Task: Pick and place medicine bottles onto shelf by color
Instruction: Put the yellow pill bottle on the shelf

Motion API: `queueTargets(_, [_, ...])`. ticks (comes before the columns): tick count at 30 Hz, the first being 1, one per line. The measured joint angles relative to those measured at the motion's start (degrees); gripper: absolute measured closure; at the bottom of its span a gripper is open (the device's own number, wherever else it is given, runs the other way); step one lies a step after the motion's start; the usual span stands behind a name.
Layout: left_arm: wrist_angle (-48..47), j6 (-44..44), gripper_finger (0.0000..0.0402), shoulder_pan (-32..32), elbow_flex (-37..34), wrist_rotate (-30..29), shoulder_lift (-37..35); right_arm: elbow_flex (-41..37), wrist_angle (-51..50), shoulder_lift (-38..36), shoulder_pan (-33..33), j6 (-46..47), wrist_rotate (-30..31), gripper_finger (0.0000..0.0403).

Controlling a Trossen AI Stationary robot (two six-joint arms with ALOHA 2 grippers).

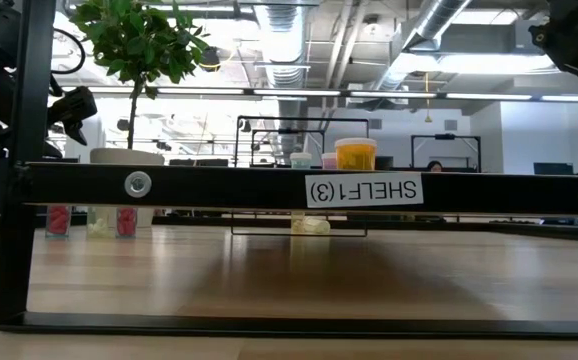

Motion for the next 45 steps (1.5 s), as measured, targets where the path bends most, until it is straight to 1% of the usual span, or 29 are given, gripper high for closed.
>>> queueTargets(8, [0.02, 0.00, 0.0191, 0.00, -0.01, -0.01, 0.00, -0.02, -2.73, -0.77, -2.24, -0.44, -0.04, 0.0282])
queueTargets(11, [0.01, 0.01, 0.0191, 0.00, 0.00, -0.01, 0.00, 0.42, -4.61, -2.26, -3.89, -2.67, -0.34, 0.0282])
queueTargets(15, [0.02, 0.00, 0.0191, 0.00, 0.01, -0.01, 0.00, 0.98, -7.60, -5.49, -6.60, -3.21, -0.23, 0.0282])
queueTargets(21, [0.02, 0.00, 0.0191, 0.00, -0.01, -0.01, 0.00, 0.98, -9.57, -9.96, -12.43, -2.99, -0.23, 0.0282])
queueTargets(24, [0.02, 0.00, 0.0191, 0.00, 0.00, -0.01, 0.00, 0.98, -9.99, -10.32, -15.96, -3.31, -0.97, 0.0282])
queueTargets(27, [0.02, 0.01, 0.0191, 0.00, 0.00, -0.01, 0.00, 1.59, -10.40, -10.14, -19.31, -5.58, -2.60, 0.0282])
queueTargets(32, [0.02, 0.00, 0.0191, 0.00, 0.01, -0.01, 0.00, 6.27, -13.17, -8.91, -22.83, -10.35, -2.69, 0.0282])
queueTargets(35, [0.02, 0.02, 0.0191, 0.00, -0.01, 0.04, 0.00, 9.93, -15.68, -7.16, -24.10, -12.01, -0.64, 0.0282])
queueTargets(39, [0.02, 0.00, 0.0191, -0.02, 0.01, -0.01, 0.00, 16.81, -20.64, -2.28, -25.77, -15.10, 0.86, 0.0282])
queueTargets(45, [0.04, -0.01, 0.0191, -0.02, 0.00, 0.50, -0.02, 27.71, -24.09, 6.20, -29.06, -21.47, 1.28, 0.0282])
